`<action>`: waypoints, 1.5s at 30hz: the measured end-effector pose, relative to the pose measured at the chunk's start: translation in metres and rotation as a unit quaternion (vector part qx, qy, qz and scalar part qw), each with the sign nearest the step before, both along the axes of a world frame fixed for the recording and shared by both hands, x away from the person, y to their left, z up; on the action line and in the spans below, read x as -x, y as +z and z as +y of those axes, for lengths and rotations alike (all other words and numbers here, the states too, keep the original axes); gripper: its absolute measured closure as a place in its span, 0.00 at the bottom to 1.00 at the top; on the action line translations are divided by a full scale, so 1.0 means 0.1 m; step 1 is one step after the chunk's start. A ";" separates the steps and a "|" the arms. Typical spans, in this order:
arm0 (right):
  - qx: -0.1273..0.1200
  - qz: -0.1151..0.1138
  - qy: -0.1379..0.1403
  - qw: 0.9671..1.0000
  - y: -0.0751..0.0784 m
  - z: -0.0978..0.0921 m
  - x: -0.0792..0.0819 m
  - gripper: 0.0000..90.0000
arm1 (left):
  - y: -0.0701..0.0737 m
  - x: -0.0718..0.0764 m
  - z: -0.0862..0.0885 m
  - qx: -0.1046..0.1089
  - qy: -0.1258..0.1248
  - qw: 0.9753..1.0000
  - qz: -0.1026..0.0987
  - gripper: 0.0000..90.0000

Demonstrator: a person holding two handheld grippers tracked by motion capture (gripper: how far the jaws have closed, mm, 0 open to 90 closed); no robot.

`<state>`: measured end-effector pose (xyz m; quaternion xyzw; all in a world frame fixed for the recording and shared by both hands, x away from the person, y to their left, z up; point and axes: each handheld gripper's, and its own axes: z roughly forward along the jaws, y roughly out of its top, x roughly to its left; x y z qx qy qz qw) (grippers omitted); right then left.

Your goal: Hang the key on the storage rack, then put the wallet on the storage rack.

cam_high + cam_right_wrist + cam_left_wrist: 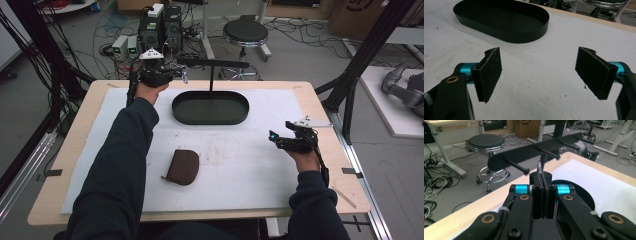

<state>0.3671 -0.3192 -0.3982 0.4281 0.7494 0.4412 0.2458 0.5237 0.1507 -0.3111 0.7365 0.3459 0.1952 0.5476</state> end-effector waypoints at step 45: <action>0.016 -0.004 0.021 1.000 -0.01 0.14 0.02 0.24 | -0.44 1.12 0.57 0.017 0.074 0.997 -0.010 0.18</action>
